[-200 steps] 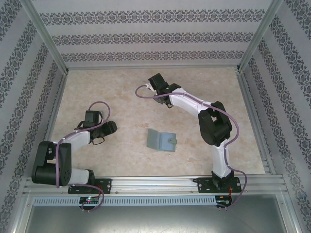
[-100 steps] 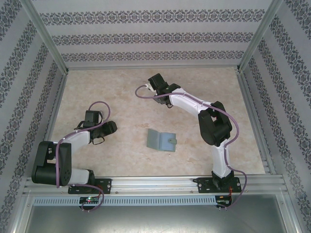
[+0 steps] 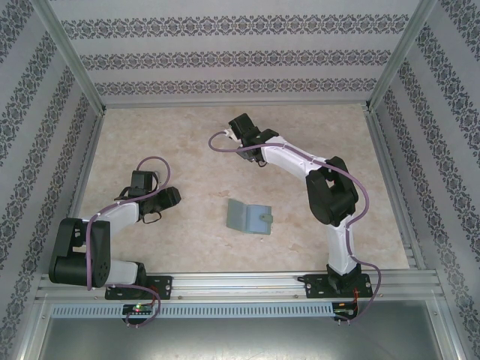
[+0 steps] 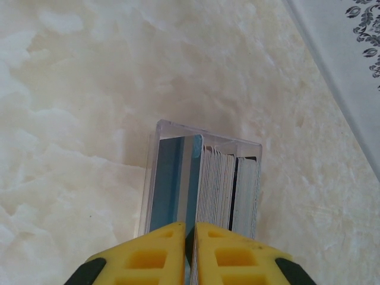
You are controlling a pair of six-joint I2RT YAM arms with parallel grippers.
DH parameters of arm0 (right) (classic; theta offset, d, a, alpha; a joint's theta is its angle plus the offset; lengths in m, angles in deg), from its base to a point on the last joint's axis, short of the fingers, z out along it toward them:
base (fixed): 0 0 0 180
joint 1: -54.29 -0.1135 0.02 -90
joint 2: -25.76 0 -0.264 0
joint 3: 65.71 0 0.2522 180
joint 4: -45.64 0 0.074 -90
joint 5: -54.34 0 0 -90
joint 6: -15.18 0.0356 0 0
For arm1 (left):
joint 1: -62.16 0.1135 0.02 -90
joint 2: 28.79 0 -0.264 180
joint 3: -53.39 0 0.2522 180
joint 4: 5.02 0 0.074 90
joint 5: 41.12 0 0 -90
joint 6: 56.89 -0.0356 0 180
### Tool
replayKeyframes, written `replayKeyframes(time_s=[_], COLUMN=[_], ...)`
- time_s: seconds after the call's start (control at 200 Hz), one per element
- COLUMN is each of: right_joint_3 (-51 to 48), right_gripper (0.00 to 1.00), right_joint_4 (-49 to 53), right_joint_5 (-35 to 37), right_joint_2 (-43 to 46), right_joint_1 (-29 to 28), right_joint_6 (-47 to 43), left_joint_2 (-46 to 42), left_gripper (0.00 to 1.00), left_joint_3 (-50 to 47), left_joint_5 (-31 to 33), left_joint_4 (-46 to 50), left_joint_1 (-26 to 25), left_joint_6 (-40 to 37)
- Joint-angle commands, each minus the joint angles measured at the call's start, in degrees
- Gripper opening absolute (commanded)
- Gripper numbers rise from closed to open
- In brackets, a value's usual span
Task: Put the credit cards into the card holder
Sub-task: Pick up the credit card from the storage box.
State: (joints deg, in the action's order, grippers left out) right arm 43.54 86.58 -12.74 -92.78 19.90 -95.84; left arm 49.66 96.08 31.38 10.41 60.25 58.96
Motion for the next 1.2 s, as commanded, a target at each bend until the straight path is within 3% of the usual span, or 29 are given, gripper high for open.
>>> replayKeyframes(time_s=[0.0, 0.205, 0.729, 0.999, 1.194], right_joint_3=[-0.07, 1.90, -1.61, -17.26, -31.11], right_gripper=[0.12, 0.00, 0.00, 0.00, 0.00], right_joint_4=[0.45, 5.27, 5.37, -1.26, -4.20], right_joint_5=[-0.54, -9.82, -18.71, -37.76, -42.69], right_joint_2=[3.05, 4.99, 14.30, 30.64, 42.69], right_joint_1=[-0.06, 1.20, 3.43, 7.28, 6.70], right_joint_6=[1.17, 7.98, 18.36, 35.41, 43.59], left_joint_2=[2.58, 2.50, 2.14, 1.04, -6.55], left_gripper=[0.62, 0.62, 0.62, 0.62, 0.61], left_joint_3=[-0.21, -0.27, -0.49, 0.91, 3.55], left_joint_5=[-0.43, -0.45, -1.14, -1.10, 0.56], left_joint_4=[0.52, 0.44, -0.08, 2.20, 8.05], left_joint_1=[-0.55, -0.54, -0.55, -0.59, -4.61], left_joint_6=[-1.32, -1.32, -1.54, -1.11, 0.98])
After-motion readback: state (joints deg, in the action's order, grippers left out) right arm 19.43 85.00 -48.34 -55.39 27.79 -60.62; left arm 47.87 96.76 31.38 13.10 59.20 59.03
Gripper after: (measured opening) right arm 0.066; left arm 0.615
